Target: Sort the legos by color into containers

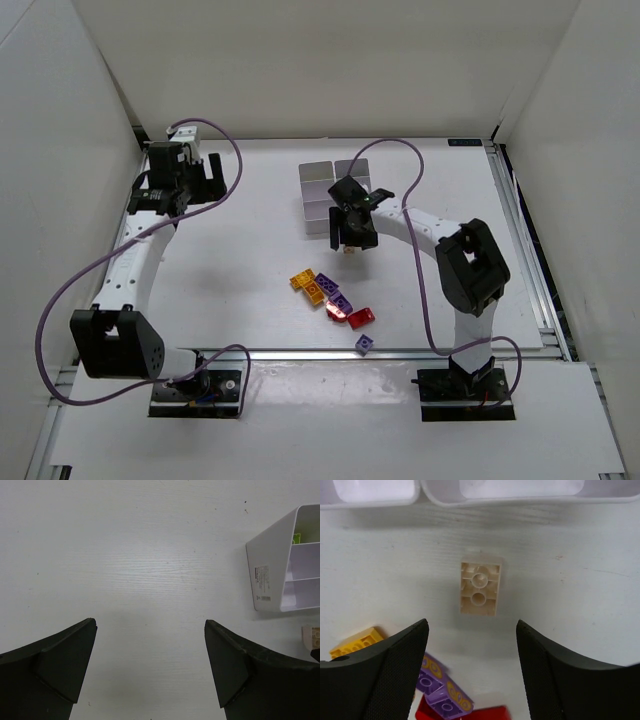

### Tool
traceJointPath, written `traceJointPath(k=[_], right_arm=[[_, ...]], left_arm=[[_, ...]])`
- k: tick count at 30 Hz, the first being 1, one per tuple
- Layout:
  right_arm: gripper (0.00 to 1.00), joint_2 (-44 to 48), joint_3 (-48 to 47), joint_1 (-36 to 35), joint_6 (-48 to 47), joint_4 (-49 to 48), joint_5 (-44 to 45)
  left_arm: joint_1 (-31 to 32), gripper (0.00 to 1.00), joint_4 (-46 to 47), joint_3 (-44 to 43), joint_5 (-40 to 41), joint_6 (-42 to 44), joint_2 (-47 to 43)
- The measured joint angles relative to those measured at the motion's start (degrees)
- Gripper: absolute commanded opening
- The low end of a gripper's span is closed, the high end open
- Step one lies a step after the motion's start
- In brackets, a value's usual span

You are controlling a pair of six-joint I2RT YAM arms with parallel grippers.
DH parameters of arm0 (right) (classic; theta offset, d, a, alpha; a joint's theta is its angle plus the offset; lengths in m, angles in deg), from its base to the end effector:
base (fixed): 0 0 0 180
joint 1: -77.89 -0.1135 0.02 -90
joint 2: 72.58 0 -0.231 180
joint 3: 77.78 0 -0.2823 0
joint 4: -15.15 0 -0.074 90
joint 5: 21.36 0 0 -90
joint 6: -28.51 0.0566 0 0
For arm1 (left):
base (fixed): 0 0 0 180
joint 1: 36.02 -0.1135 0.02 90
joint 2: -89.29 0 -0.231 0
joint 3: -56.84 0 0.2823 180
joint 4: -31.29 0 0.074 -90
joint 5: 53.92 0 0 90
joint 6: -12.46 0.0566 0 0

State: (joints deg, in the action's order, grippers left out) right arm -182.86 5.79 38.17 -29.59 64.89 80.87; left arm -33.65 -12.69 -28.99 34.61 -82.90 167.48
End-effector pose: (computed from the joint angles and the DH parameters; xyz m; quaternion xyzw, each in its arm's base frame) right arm 0.3397 0.2666 0.1468 -0.0417 0.9674 0.0488 0.2449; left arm 0.3573 -0.0162 0.2998 -0.0175 0.8921 -0.0418 0.4495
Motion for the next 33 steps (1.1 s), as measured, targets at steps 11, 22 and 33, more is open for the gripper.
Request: traceJointPath(k=[11, 22, 33], right_arm=[[0.74, 0.09, 7.04, 0.07, -2.71, -7.63, -1.36], [0.54, 0.07, 7.04, 0.9, -5.55, -11.82, -1.33], [0.51, -1.16, 7.04, 1.2, -7.74, -14.99, -0.24]], left_arm=[[0.0, 0.99, 0.0, -0.52, -0.61, -0.04, 3.02], [0.0, 1.0, 0.02, -0.52, -0.79, -0.13, 3.52], [0.0, 0.99, 0.02, -0.52, -0.87, -0.09, 4.07]])
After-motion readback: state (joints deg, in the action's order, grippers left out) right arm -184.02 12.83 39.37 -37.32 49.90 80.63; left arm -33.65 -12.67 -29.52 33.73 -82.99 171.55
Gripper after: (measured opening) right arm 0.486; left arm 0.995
